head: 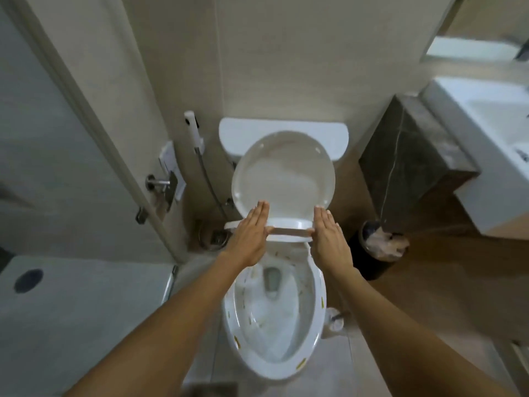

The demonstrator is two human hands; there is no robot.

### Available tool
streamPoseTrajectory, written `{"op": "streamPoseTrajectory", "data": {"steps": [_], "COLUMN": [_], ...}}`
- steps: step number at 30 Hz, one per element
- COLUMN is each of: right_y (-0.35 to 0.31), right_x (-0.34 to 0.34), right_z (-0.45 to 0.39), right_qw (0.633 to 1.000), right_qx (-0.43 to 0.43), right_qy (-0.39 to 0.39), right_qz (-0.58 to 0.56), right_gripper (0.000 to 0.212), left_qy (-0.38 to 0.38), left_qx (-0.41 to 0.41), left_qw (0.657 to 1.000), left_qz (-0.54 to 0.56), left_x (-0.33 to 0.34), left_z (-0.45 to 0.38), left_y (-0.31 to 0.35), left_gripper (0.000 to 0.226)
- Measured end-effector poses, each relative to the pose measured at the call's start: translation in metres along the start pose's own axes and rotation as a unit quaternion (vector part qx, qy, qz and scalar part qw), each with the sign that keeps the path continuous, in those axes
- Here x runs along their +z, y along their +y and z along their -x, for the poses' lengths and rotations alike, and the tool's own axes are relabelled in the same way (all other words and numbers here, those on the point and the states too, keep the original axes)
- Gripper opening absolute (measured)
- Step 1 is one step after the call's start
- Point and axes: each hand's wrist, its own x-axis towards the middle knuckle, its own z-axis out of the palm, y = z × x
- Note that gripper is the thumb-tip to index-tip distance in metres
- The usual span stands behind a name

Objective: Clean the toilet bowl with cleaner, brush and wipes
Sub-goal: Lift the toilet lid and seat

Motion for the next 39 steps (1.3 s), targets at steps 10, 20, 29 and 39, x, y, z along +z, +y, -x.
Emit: {"op": "streamPoseTrajectory", "data": {"steps": [10,20,29,39], "right_y": [-0.012,-0.003,0.011,0.014], "right_x": [-0.037,-0.042,-0.036,-0.057], "right_z": [-0.108,-0.187,-0.214,-0.212], "right_qw": [0.998,0.993,0.998,0.998], "right_qx": [0.041,0.014,-0.024,-0.029], "right_qy": [0.000,-0.002,-0.006,-0.060], "right_qz": [-0.057,-0.115,-0.051,0.019], "right_gripper": [0.054,0.057,0.060,0.063], "left_qy": [0.027,0.003,-0.002,-0.044], "left_qx": [-0.024,-0.035,-0.062,-0.082], "left_qw": [0.999,0.999,0.997,0.986], "left_qz": [0.016,-0.006,-0.036,-0.141], "left_x": [-0.049,-0.073,-0.080,-0.103], "left_z": [-0.073,-0.154,-0.195,-0.192], "left_y": [0.022,0.015,0.011,0.016], "left_gripper": [0.056,0.066,0.064,0.068]}}
